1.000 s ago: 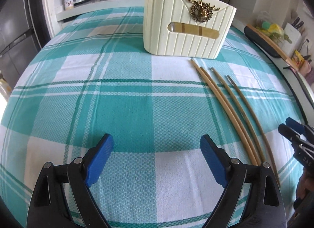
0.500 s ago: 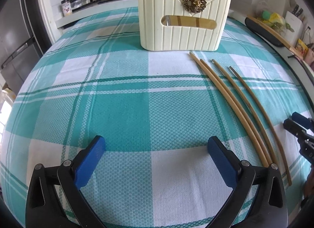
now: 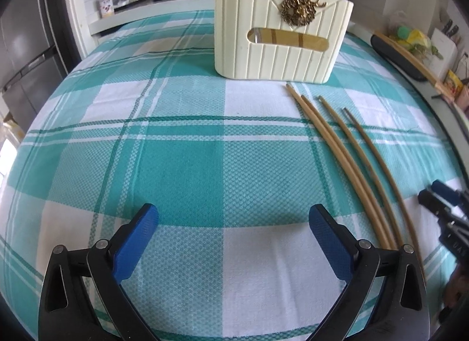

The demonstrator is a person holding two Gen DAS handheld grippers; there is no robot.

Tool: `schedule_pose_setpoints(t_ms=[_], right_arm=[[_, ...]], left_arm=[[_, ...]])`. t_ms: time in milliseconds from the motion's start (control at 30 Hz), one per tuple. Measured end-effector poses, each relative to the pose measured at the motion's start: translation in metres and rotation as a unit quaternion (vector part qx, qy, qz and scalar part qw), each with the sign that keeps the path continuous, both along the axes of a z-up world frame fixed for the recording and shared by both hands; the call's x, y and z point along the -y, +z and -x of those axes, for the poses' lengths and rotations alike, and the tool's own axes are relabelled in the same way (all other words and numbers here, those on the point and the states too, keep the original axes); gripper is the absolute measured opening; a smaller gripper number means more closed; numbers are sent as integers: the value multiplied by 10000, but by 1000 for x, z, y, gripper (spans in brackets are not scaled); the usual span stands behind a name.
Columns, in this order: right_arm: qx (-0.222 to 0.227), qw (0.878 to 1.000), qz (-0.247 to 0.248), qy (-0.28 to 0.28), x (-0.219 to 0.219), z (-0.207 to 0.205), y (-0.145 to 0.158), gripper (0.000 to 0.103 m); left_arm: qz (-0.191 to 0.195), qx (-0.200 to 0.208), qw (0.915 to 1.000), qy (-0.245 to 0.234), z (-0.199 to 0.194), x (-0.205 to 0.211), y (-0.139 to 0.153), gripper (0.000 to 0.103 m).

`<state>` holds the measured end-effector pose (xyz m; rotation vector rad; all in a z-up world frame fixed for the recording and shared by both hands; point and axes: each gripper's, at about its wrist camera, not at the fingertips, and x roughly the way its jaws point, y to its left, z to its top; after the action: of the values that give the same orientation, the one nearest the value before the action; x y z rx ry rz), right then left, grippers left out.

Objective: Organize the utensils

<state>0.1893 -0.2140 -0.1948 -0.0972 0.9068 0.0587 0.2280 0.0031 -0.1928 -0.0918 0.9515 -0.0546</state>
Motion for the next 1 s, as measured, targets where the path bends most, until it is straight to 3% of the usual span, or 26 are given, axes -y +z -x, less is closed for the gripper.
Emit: schedule_pose_setpoints(t_ms=[67, 133, 300, 500, 633, 800, 1000], right_arm=[[1, 10000, 11, 0, 0, 0, 0, 48], [0, 10000, 12, 0, 0, 0, 0, 48], [-3, 10000, -5, 0, 0, 0, 0, 48], [-6, 10000, -3, -1, 0, 0, 0, 49], [-8, 10000, -13, -3, 0, 0, 0, 49], [-8, 10000, -5, -3, 0, 0, 0, 49], [-10, 10000, -13, -4, -1, 0, 0, 49]], left_arm=[[441, 158, 9989, 66, 1, 2, 9, 102], [524, 206, 9984, -7, -3, 14, 15, 102], [346, 109, 9991, -241, -15, 50, 10, 102], [-245, -5, 9995, -199, -15, 63, -2, 103], [-155, -78, 9998, -93, -14, 51, -2, 103], [-348, -154, 9993, 1, -17, 51, -5, 102], [-19, -77, 9999, -98, -15, 57, 3, 102]])
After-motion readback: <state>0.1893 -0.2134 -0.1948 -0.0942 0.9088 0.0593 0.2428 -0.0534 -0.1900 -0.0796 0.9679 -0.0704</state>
